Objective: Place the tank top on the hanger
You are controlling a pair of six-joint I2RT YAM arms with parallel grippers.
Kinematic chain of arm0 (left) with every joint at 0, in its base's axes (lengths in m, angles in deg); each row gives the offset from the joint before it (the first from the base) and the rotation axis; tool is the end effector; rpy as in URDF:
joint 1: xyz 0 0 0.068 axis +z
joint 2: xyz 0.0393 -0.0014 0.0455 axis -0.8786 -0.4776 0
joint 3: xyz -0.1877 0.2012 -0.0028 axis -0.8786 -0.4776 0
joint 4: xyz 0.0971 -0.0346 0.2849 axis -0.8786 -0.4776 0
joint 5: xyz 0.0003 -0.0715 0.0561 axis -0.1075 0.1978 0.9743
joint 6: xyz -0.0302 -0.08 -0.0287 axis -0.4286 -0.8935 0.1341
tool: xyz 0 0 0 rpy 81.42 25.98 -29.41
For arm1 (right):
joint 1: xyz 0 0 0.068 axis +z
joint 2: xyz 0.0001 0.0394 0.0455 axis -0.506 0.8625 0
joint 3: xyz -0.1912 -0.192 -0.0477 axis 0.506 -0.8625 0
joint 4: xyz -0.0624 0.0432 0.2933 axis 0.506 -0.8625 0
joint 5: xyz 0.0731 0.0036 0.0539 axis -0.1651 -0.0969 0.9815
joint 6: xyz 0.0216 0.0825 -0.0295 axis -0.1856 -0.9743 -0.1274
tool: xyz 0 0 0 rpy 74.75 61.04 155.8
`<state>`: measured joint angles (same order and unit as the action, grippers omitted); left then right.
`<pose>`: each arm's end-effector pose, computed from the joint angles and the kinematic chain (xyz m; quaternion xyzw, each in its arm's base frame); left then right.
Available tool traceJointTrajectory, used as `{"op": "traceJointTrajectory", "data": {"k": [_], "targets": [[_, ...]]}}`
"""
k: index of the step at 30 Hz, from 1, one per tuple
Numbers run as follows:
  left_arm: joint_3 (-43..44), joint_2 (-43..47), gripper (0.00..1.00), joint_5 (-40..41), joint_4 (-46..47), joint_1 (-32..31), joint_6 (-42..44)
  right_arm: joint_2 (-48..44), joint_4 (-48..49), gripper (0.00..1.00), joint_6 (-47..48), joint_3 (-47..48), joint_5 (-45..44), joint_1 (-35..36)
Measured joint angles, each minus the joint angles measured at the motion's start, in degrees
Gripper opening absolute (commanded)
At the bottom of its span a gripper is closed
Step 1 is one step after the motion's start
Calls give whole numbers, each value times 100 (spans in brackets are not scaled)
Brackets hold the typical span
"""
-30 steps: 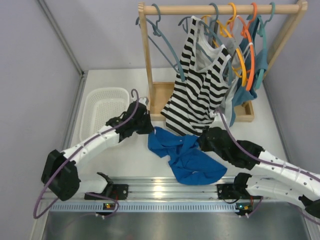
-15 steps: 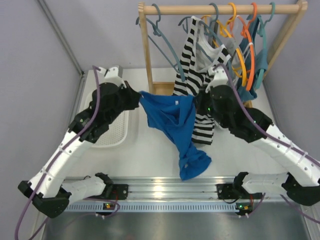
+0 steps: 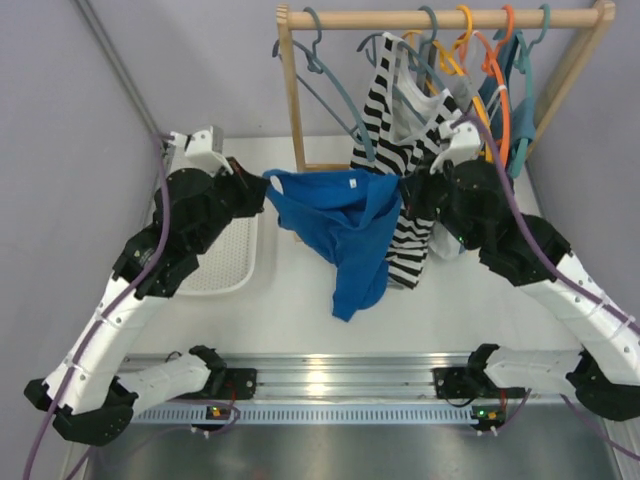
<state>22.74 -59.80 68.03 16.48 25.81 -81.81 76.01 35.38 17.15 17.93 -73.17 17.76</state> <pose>0.2288 -0.1393 0.5034 -0.0373 0.7499 -0.2665 0.6043 0.2164 0.1909 0.5087 -0.0573 0.7671 0.2032 0.6058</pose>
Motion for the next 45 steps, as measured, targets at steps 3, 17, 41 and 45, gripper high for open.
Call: {"op": "traceJointTrajectory", "data": {"k": [3,17,41,45], "targets": [[-798,205,0,-140,-57,0,-168,-568,190,1,-238,-1397,243,-7],[-5386,31,0,-769,931,-1329,-1928,-2422,713,38,-1969,-6583,1200,-9],[-4616,503,40,83,678,-1399,-2061,-1746,459,68,-1528,-4216,1276,-7],[-4419,743,40,269,507,-1399,-1947,-1139,13,67,-1040,-2583,1115,-9]]}}
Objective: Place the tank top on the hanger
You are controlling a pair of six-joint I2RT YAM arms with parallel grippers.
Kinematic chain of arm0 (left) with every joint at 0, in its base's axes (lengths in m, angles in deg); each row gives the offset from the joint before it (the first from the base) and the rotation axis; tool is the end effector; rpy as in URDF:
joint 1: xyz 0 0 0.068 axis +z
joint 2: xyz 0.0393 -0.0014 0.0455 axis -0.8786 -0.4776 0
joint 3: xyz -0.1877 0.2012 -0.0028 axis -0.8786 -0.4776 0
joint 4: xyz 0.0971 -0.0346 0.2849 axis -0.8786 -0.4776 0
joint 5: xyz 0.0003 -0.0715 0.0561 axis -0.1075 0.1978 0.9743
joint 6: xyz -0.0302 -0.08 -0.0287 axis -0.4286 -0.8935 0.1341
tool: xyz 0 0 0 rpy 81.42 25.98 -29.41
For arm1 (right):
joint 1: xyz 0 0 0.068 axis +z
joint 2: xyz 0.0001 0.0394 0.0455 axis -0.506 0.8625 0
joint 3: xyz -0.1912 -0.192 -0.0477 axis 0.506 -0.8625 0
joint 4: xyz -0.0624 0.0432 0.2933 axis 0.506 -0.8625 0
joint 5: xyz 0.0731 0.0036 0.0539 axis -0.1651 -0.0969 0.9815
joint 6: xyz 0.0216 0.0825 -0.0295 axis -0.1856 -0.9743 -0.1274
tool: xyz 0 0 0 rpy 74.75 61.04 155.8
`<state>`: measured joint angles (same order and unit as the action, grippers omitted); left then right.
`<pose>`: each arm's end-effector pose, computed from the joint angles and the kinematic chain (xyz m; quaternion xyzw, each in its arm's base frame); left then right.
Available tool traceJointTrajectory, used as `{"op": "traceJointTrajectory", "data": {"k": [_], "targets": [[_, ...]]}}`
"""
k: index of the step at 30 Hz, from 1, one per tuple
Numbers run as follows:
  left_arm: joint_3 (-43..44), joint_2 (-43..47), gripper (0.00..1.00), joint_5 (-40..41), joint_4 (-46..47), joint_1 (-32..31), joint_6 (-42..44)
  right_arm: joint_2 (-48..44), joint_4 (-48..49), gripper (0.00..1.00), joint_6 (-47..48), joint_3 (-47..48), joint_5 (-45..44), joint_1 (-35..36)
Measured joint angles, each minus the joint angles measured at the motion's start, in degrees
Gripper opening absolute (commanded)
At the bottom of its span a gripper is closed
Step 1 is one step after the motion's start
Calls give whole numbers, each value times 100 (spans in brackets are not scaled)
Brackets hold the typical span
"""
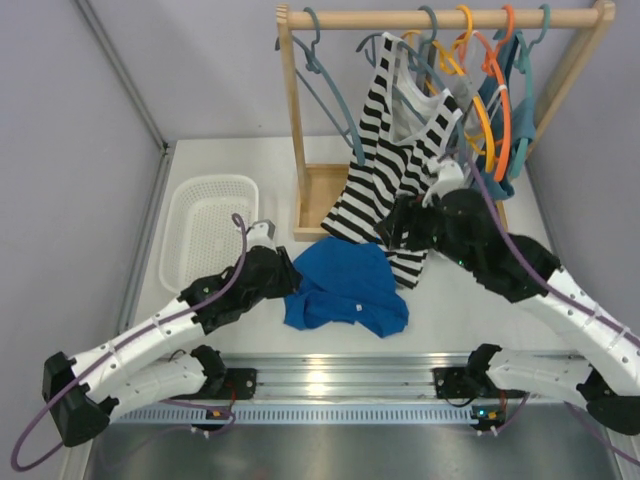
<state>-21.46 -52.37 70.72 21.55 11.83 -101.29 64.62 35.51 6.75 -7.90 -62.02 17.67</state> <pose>0.1910 -0.1880 0.2328 -0.0519 0.8942 -0.2295 0.3809 0.1957 0.1894 0.3817 -0.0723 0.8411 0.2512 0.4735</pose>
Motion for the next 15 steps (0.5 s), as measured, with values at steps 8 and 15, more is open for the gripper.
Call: {"op": "traceJointTrajectory", "data": {"k": [8,15], "targets": [[776,164,40,308,-302,0,323,1661,-184,69,1290,4013,-352,-94],[968,238,40,422,-444,0,522,3333,-149,79,2063,6334,-31,-525]]}}
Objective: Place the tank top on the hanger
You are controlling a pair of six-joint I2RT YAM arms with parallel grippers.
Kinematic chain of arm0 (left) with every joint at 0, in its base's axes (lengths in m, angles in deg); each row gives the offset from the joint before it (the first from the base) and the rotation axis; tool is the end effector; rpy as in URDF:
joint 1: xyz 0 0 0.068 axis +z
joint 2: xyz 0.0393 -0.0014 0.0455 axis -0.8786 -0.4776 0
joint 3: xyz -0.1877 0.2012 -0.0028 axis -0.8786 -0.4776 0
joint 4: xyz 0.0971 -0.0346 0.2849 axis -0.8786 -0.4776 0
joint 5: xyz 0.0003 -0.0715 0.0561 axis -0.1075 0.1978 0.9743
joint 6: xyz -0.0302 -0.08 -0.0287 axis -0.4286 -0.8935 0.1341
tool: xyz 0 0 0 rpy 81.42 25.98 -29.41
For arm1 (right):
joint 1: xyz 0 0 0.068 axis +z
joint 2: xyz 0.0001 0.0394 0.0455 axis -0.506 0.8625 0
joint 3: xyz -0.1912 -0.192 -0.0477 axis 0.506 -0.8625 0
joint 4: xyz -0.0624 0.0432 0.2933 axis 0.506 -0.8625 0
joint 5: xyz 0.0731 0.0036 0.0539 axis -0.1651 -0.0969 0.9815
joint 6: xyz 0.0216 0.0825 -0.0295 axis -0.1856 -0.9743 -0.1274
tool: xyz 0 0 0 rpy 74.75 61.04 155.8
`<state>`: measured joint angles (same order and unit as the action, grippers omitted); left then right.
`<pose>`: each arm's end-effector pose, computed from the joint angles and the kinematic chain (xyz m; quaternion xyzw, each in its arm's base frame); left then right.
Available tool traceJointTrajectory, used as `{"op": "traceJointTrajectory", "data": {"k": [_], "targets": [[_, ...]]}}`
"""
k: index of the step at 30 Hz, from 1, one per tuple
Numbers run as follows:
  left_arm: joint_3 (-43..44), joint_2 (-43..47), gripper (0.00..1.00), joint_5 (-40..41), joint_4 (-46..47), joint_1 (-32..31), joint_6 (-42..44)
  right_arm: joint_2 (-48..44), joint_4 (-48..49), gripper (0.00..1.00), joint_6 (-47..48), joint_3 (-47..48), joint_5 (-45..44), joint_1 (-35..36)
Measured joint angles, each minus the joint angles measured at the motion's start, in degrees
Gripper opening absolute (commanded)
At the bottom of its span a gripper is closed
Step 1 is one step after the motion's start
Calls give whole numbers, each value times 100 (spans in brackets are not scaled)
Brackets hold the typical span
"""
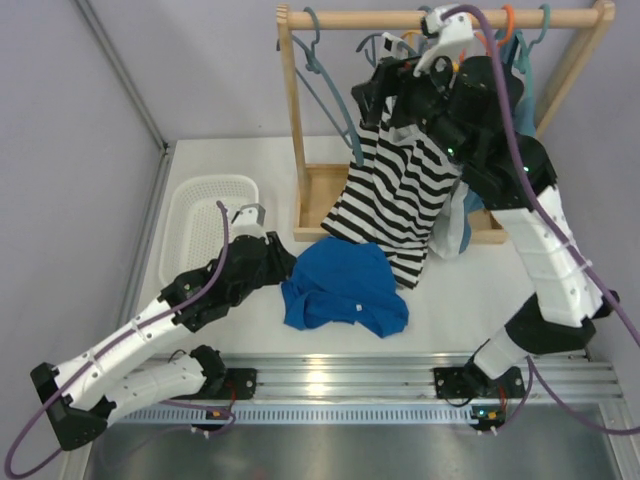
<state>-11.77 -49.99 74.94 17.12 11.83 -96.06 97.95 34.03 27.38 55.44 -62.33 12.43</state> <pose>0.1912 -0.1796 0.3048 -0.0397 0.8616 -0.2333 0.4490 0.2595 0.2139 0.6242 -0.1150 0.6820 0.2375 0.6821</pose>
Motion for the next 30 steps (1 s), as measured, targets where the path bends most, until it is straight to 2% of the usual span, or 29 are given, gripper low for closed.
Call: {"op": "traceJointTrajectory", "data": {"k": [2,6,16,30], "targets": [[0,7,40,7,-79,0,20,448,24,81,144,332,116,-35],[0,31,40,7,-160,0,33,1025,37,83,356,400,330,-42],[-2,216,40,48,-210,0,31,1519,42,83,632,446,376,-44],[-31,302,40,55,-348,0,4,1598,42,63,772,522,319,-44]]}}
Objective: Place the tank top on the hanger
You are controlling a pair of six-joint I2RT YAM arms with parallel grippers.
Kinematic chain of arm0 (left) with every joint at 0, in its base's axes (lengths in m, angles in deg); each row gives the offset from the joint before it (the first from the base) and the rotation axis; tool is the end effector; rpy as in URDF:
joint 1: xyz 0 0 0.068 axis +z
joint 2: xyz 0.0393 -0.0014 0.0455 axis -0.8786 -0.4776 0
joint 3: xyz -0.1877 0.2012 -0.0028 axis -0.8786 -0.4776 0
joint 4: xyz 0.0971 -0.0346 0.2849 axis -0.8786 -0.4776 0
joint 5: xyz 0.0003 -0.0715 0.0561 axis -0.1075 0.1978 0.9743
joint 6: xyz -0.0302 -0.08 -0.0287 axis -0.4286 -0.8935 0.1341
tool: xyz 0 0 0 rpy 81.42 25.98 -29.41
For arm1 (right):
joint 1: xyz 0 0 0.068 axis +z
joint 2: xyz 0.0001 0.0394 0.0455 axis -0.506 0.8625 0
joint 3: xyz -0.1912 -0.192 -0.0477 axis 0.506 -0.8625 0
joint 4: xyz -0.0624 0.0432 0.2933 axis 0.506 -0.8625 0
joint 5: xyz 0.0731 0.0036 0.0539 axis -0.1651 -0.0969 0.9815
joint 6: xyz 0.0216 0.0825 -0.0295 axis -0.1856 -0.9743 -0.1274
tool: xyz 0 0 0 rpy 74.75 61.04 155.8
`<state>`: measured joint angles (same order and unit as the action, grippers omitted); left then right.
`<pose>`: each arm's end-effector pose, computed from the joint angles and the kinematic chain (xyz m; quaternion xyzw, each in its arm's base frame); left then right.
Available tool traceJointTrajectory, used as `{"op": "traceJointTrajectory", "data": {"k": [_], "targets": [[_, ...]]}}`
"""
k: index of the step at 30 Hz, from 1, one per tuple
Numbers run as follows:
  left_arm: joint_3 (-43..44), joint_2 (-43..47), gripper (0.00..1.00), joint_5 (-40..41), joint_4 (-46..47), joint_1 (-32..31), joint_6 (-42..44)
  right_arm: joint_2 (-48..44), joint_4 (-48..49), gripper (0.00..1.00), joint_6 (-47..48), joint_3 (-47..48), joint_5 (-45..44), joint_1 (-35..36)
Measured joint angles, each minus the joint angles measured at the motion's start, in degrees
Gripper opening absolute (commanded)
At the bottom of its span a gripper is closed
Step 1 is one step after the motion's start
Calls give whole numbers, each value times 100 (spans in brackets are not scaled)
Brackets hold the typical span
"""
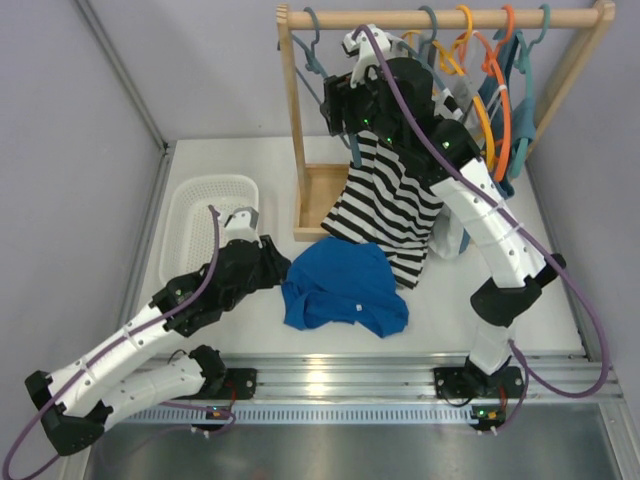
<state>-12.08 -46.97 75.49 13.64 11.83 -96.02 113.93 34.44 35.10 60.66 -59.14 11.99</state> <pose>0.1819 -0.1675 0.3073 -0.0404 0.8641 -0.2254 0.4482 0.3429 0.2925 0.5526 -0.2051 0.7243 0.1773 0.6340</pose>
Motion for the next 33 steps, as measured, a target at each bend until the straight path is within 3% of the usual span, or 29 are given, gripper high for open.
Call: {"op": "traceJointTrajectory", "data": {"k": [14,17,21,24,33], "targets": [[-7,92,40,24,-87,0,-59,225,-4,46,26,31,-269,101],[-17,101,40,37,-94,0,-59,225,-4,35,81,31,-332,101],[-46,101,40,37,-118,0,-59,225,-4,9,190,33,-411,109],[-46,101,40,42,-122,0,-59,225,-2,0,229,39,-459,111],[-46,103,40,98,-129,0,-57,223,221,0,221,22,-754,164]]}}
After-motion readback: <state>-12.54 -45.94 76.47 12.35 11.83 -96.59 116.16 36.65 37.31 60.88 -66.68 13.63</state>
